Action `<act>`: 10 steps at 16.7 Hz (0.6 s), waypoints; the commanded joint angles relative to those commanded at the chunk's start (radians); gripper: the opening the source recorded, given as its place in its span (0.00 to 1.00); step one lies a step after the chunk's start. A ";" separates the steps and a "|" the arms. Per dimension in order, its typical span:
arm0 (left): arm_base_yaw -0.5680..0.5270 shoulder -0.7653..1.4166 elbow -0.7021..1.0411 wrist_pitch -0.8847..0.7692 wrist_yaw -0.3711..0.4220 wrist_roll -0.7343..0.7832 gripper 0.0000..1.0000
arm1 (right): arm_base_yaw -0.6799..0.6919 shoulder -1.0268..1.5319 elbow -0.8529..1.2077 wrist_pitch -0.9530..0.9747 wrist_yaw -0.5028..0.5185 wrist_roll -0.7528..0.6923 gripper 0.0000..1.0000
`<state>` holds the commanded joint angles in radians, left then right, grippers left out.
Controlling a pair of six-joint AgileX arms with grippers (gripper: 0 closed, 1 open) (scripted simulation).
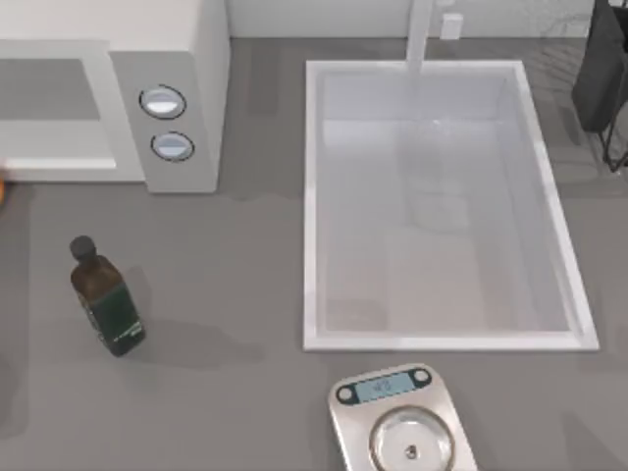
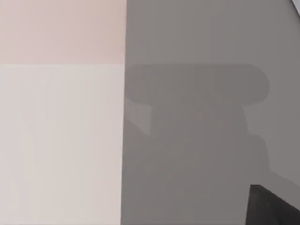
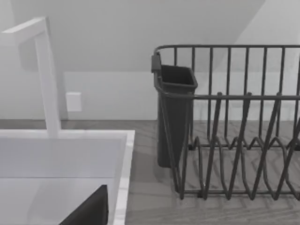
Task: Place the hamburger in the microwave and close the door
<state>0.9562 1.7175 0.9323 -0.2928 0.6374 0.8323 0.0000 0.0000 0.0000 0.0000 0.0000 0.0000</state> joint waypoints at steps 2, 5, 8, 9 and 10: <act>-0.036 -0.071 -0.090 0.044 -0.021 -0.043 0.00 | 0.000 0.000 0.000 0.000 0.000 0.000 1.00; -0.073 -0.142 -0.175 0.088 -0.044 -0.087 0.00 | 0.000 0.000 0.000 0.000 0.000 0.000 1.00; -0.078 -0.149 -0.183 0.092 -0.046 -0.092 0.00 | 0.000 0.000 0.000 0.000 0.000 0.000 1.00; -0.072 -0.145 -0.183 0.090 -0.042 -0.091 0.00 | 0.000 0.000 0.000 0.000 0.000 0.000 1.00; -0.073 -0.148 -0.185 0.091 -0.044 -0.094 0.00 | 0.000 0.000 0.000 0.000 0.000 0.000 1.00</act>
<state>0.8827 1.5695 0.7474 -0.2020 0.5935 0.7387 0.0000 0.0000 0.0000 0.0000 0.0000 0.0000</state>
